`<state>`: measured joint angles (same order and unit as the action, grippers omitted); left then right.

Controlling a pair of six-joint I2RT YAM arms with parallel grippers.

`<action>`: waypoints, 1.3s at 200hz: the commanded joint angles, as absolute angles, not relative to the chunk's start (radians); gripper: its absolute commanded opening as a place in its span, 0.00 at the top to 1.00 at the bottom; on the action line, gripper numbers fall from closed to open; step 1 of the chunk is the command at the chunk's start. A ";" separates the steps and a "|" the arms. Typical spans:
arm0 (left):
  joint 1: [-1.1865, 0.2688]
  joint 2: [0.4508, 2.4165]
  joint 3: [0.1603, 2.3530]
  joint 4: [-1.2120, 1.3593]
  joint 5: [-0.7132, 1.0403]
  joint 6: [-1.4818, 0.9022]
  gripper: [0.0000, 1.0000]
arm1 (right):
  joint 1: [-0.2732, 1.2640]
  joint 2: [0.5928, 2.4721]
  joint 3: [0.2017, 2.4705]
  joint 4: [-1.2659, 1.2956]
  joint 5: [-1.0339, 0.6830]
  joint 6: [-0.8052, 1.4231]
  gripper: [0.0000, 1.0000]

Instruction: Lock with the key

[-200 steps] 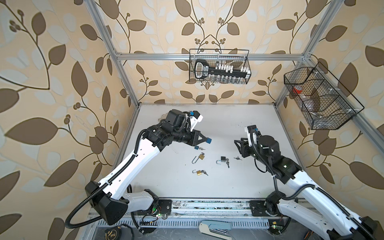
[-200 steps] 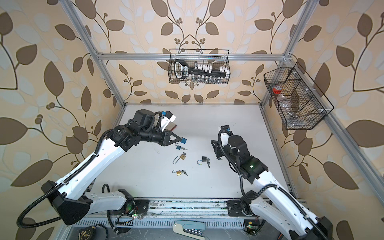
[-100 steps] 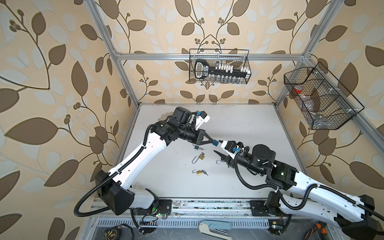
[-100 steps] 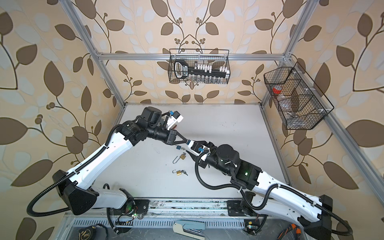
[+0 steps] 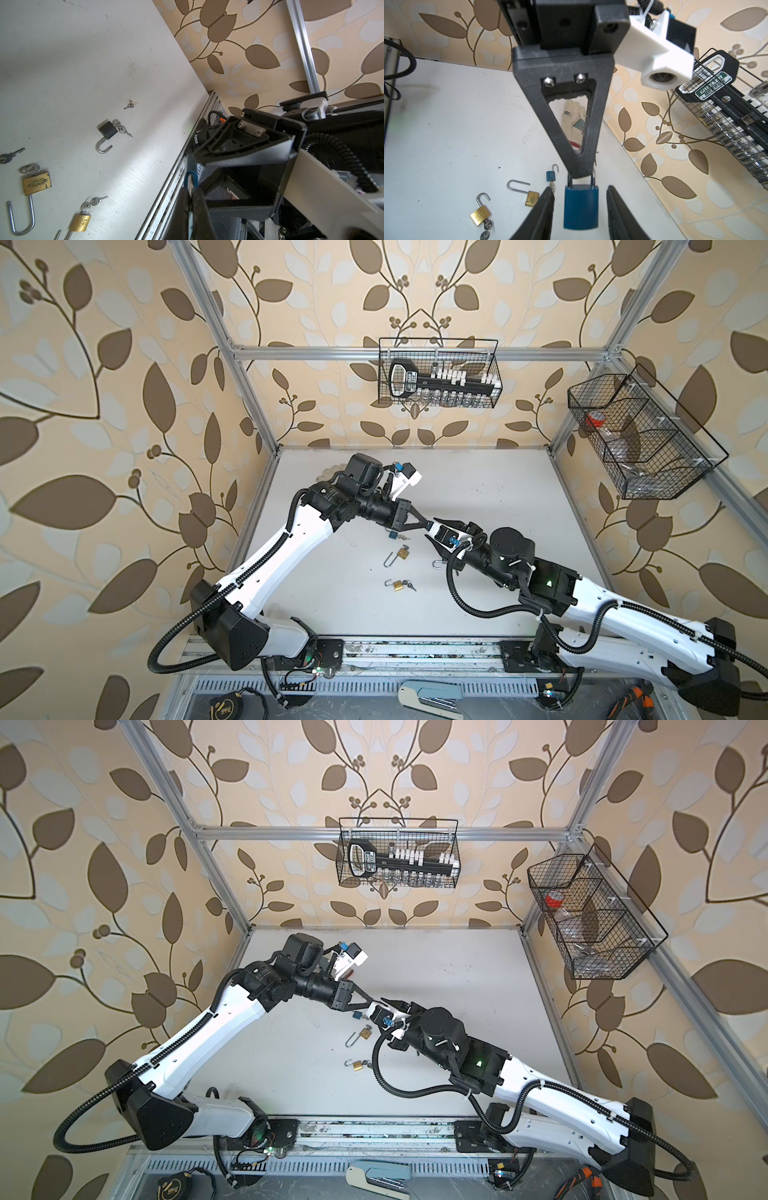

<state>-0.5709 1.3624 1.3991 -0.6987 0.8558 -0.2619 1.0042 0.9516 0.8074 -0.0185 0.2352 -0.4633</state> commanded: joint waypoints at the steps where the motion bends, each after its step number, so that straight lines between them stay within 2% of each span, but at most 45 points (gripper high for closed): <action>1: -0.583 1.326 1.434 -0.670 0.899 -0.241 1.00 | 1.009 0.964 0.830 -0.029 0.259 -0.480 0.60; 99: -0.583 1.326 1.439 -0.675 0.899 -0.238 1.00 | 1.009 0.968 0.839 -0.035 0.276 -0.474 0.77; 138: -0.583 1.316 1.440 -0.658 0.889 -0.242 1.00 | 1.010 0.981 0.874 -0.071 0.295 -0.399 0.91; 150: -0.582 1.292 1.434 -0.643 0.830 -0.243 0.73 | 1.002 0.986 0.894 -0.096 0.305 -0.346 0.93; 158: -0.583 1.265 1.421 -0.628 0.761 -0.245 0.66 | 0.990 0.990 0.903 -0.115 0.311 -0.305 0.94; 167: -0.580 1.232 1.404 -0.615 0.671 -0.246 0.52 | 0.964 0.997 0.910 -0.141 0.307 -0.251 0.95; 175: -0.581 1.202 1.388 -0.611 0.573 -0.250 0.43 | 0.917 1.006 0.918 -0.171 0.294 -0.196 0.95; 194: -0.574 1.136 1.334 -0.615 0.328 -0.282 0.30 | 0.777 1.051 0.934 -0.256 0.226 -0.082 0.95; 212: -0.568 1.081 1.259 -0.622 0.189 -0.321 0.20 | 0.611 1.150 0.972 -0.372 0.130 -0.003 0.96; 217: -0.569 1.067 1.236 -0.623 0.164 -0.335 0.14 | 0.577 1.181 0.987 -0.403 0.110 0.008 0.96; 251: -0.563 0.945 1.043 -0.600 0.076 -0.460 0.01 | 0.422 1.368 1.030 -0.485 0.014 0.076 0.96; 260: -0.561 0.907 0.995 -0.596 0.059 -0.495 0.01 | 0.391 1.406 1.036 -0.482 -0.005 0.092 0.96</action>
